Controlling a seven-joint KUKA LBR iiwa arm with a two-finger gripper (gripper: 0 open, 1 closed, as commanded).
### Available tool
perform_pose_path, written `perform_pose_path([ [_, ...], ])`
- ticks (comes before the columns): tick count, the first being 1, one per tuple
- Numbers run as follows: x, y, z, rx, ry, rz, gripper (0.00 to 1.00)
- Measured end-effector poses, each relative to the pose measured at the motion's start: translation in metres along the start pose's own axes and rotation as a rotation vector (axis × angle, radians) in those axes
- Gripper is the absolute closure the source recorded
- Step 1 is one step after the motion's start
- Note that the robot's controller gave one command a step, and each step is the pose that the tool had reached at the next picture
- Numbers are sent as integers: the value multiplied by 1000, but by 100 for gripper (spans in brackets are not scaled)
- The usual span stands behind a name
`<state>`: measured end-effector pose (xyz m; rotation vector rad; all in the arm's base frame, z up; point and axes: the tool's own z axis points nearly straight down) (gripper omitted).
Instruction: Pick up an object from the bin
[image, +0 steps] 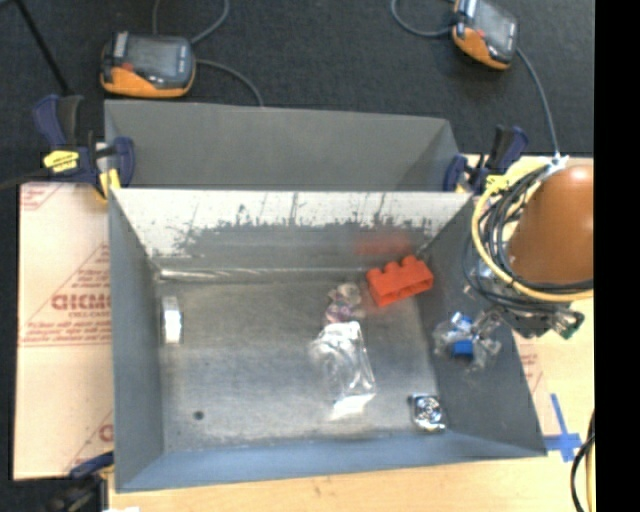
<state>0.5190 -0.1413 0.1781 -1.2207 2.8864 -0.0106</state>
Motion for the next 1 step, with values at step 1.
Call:
perform_pose_path([
  [1,5,-2,-116,2,-1,8,100],
])
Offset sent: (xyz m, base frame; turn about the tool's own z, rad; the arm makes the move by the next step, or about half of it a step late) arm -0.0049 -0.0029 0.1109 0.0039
